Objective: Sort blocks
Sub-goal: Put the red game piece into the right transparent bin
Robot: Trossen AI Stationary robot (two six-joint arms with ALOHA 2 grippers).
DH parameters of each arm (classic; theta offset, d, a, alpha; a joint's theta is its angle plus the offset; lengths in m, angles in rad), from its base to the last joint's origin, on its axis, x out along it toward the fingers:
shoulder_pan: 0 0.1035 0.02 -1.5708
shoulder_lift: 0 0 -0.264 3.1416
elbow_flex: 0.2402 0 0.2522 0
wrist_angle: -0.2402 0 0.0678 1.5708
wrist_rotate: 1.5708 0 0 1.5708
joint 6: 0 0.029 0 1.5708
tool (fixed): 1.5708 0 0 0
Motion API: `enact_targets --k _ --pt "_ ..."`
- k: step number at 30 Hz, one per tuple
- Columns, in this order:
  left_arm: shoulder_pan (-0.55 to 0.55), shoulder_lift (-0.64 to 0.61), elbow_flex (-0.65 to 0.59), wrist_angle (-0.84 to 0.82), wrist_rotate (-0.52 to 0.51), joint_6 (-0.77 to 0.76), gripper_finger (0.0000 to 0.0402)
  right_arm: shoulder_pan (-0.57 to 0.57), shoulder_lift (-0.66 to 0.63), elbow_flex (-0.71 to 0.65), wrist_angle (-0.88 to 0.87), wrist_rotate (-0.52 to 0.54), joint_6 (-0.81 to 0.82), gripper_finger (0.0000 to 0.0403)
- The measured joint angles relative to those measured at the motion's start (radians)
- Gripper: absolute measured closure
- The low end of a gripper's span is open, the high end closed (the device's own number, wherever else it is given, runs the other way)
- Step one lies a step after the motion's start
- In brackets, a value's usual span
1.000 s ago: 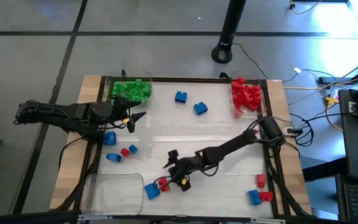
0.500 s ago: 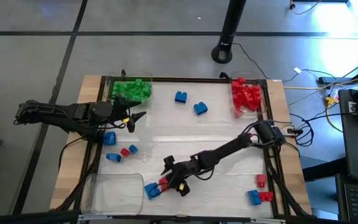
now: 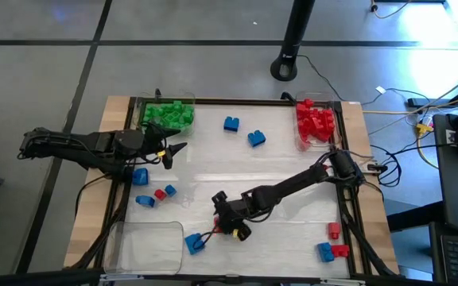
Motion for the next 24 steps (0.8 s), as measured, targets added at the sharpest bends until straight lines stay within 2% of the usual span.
enact_targets --k 6,11,14,19,24 --pt "0.0 0.0 0.0 -0.001 0.0 0.0 0.0141 0.002 0.004 0.093 -0.2 0.026 -0.08 0.0105" --pt "0.0 0.0 0.0 -0.002 0.0 0.004 0.0141 0.03 0.004 0.124 -0.17 0.009 -0.095 0.0105" --pt "0.0 0.0 0.0 -0.002 0.0 0.004 0.0141 0.054 0.005 0.124 -0.225 0.009 -0.141 0.0105" --pt "0.0 0.0 0.0 -0.002 0.0 0.001 0.0141 0.069 0.005 0.123 -0.324 0.075 -0.207 0.0105" --pt "0.0 0.0 0.0 0.001 0.0 0.001 0.0141 0.066 0.005 0.102 -0.272 0.088 -0.302 0.0105"
